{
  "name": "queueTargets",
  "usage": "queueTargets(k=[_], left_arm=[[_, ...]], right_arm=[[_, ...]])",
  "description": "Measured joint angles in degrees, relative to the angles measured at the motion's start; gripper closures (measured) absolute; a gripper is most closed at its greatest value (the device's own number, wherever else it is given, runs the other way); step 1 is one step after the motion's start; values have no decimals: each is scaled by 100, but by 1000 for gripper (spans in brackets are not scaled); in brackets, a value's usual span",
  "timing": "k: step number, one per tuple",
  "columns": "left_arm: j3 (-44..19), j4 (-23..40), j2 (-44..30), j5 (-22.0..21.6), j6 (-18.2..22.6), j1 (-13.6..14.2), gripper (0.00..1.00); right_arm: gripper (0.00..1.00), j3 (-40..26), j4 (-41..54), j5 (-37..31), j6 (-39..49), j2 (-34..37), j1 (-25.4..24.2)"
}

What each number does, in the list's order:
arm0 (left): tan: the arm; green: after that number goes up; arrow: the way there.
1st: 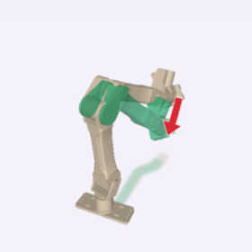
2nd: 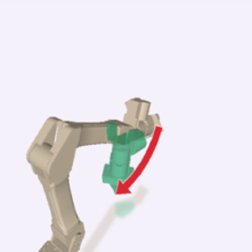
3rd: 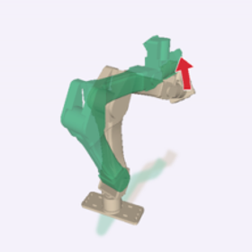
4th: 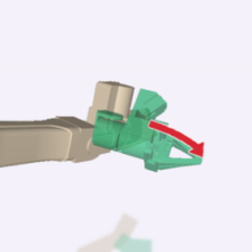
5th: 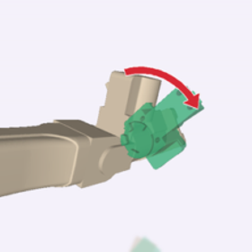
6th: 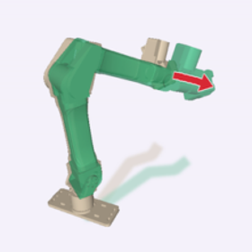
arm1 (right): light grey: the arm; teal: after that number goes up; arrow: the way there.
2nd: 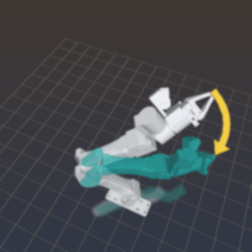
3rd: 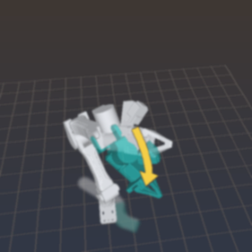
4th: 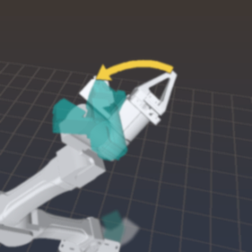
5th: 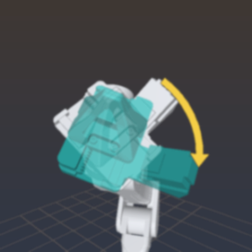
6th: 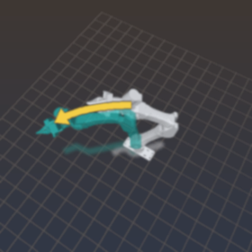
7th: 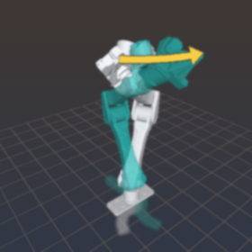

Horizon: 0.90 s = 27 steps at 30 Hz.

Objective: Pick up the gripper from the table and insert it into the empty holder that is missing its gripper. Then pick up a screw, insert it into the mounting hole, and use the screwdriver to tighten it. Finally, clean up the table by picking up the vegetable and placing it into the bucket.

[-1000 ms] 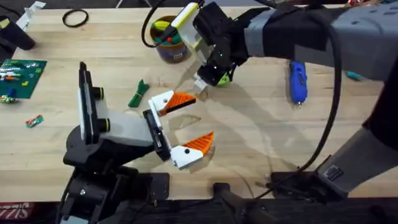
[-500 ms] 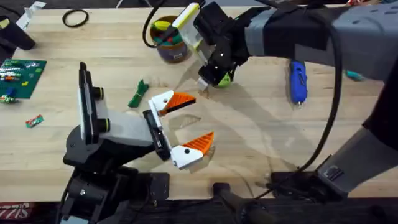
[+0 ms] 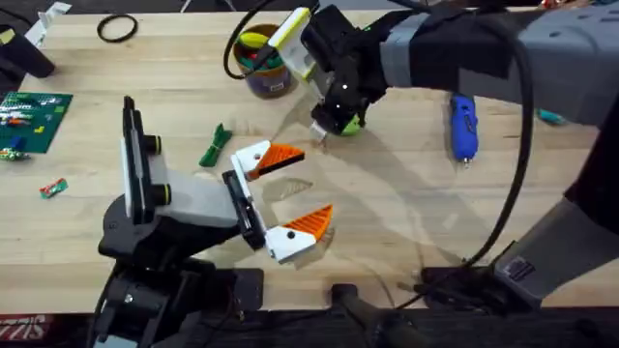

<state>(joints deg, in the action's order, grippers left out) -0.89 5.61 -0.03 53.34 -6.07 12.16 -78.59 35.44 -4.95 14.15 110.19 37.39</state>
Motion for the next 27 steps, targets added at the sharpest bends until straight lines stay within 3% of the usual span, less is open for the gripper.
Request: queueTargets(k=[27], left_arm=[[0, 0, -1, 0, 0, 0, 13]], right_arm=[[483, -343, 558, -125, -80, 0, -2]])
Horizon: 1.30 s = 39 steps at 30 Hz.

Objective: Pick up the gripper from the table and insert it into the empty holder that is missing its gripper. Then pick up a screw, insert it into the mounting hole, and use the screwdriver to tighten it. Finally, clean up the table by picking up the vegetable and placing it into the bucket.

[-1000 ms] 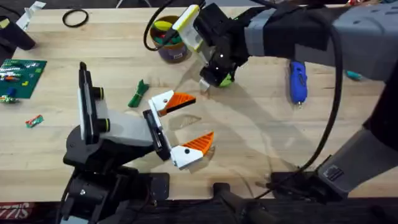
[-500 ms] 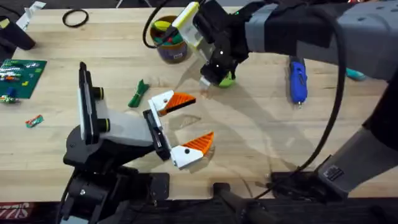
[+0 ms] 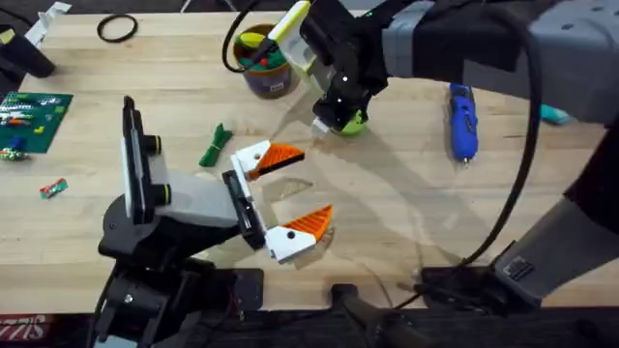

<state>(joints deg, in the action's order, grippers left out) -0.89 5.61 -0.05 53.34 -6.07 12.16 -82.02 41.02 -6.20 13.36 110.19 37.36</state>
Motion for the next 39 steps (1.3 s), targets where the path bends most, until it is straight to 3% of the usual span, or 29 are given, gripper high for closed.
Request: queueTargets(k=[10, 15, 17, 23, 39], left_arm=[[0, 0, 0, 0, 0, 0, 15], [0, 0, 1, 0, 0, 0, 14], [0, 0, -1, 0, 0, 0, 14], [0, 0, -1, 0, 0, 0, 14], [0, 0, 0, 0, 0, 0, 14]], right_arm=[[470, 0, 125, 0, -51, 4, 0], [656, 0, 125, 0, -88, 4, 0], [688, 0, 125, 0, -99, 3, 0], [590, 0, 124, 0, -113, 4, 0], [545, -5, 122, -15, -112, 141, 0]])
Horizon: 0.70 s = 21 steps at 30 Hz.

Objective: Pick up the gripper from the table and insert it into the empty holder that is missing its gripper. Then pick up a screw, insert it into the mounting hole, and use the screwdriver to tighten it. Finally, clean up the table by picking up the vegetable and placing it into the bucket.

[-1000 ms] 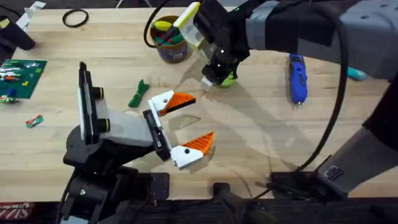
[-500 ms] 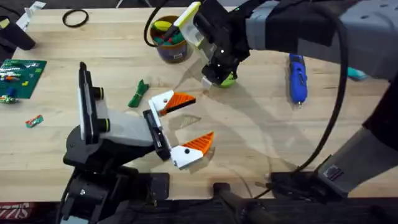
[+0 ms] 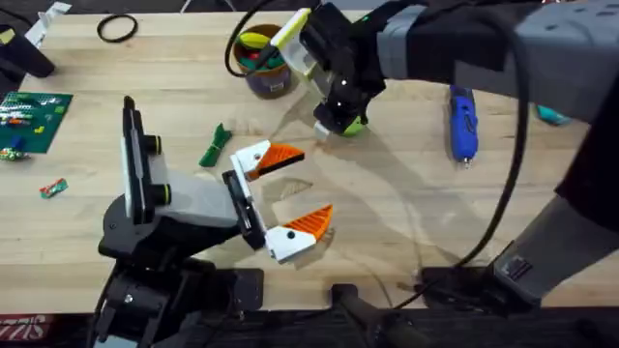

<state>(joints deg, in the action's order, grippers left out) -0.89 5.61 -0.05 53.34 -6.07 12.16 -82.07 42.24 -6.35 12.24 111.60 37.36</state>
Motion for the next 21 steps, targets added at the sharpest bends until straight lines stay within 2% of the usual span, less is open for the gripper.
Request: queueTargets(k=[2, 5, 6, 7, 21], left_arm=[[0, 0, 0, 0, 0, 0, 15], [0, 0, -1, 0, 0, 0, 15], [0, 0, 0, 0, 0, 0, 14], [0, 0, -1, 0, 1, 0, 14], [0, 0, 1, 0, 0, 0, 14]], right_arm=[[544, -26, 1, -21, -1, 23, 0], [683, -39, -9, -73, 8, 28, -6], [949, -81, 1, -117, 11, 28, -30], [982, -103, -8, -113, -3, 27, -28], [999, -117, 1, -70, -1, 41, -26]])
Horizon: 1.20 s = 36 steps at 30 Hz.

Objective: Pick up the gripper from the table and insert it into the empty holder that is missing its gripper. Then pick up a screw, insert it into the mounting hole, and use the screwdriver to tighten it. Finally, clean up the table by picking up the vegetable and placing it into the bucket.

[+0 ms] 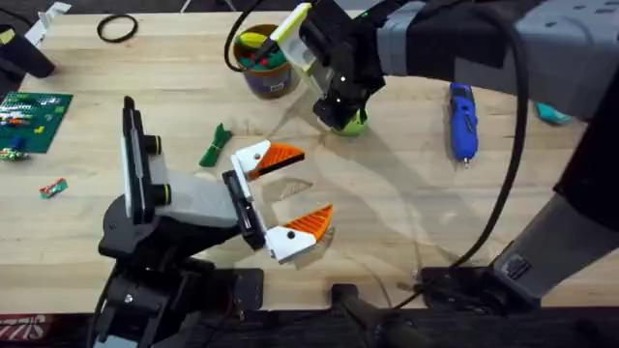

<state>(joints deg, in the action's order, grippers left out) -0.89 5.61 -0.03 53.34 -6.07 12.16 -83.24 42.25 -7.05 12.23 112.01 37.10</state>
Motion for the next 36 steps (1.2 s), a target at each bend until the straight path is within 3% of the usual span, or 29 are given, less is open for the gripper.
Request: queueTargets(k=[10, 21, 31, 36], left_arm=[[0, 0, -1, 0, 0, 0, 14], [0, 2, -1, 0, 0, 0, 15], [0, 2, -2, 2, 0, 0, 14], [0, 2, 0, 2, 0, 0, 14]], right_arm=[[999, -132, 574, 36, -55, -146, 0], [999, -1267, 1616, 96, -219, -384, 0], [999, -1711, 1970, 773, -262, -443, 2], [999, -1742, 2125, 853, -262, -949, 2]])
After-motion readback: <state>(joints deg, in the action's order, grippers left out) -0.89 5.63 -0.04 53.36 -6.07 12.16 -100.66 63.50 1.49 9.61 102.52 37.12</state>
